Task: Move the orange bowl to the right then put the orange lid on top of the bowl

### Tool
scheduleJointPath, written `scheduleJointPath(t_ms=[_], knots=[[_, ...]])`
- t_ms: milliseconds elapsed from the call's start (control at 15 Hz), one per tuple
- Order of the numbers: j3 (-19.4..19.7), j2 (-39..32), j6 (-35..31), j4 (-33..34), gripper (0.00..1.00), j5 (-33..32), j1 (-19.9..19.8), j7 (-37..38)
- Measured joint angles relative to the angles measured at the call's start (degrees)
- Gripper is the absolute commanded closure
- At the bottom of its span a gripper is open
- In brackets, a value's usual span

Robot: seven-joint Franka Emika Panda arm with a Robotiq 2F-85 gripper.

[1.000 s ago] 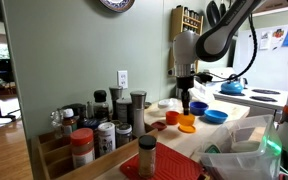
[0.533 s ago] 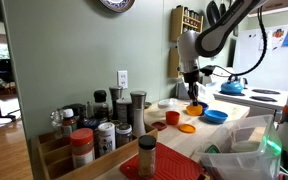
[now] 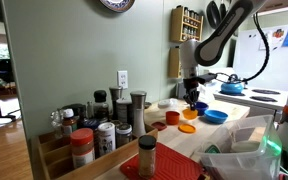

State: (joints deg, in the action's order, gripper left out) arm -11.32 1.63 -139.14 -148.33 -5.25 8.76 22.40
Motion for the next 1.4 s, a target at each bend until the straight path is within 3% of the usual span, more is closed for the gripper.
scheduleJointPath(t_ms=[467,533,667,867,1267,1400], knots=[[2.2,-4.1,-10.1,-1.5,0.99,-3.7,-0.2,7.8],[2.8,-4.2,-10.4,-1.7,0.72,-5.0,-0.2,9.4],[3.9,-4.1,-10.4,-2.0,0.66,-7.3,-0.2,12.3],[4.0,-3.6,-10.5,-2.1,0.44,-7.2,-0.1,12.3],[-0.4,1.7,-8.7,-2.2,0.0,1.5,2.9,6.9],[-1.7,3.2,-7.8,-2.4,0.0,4.5,4.1,3.7]])
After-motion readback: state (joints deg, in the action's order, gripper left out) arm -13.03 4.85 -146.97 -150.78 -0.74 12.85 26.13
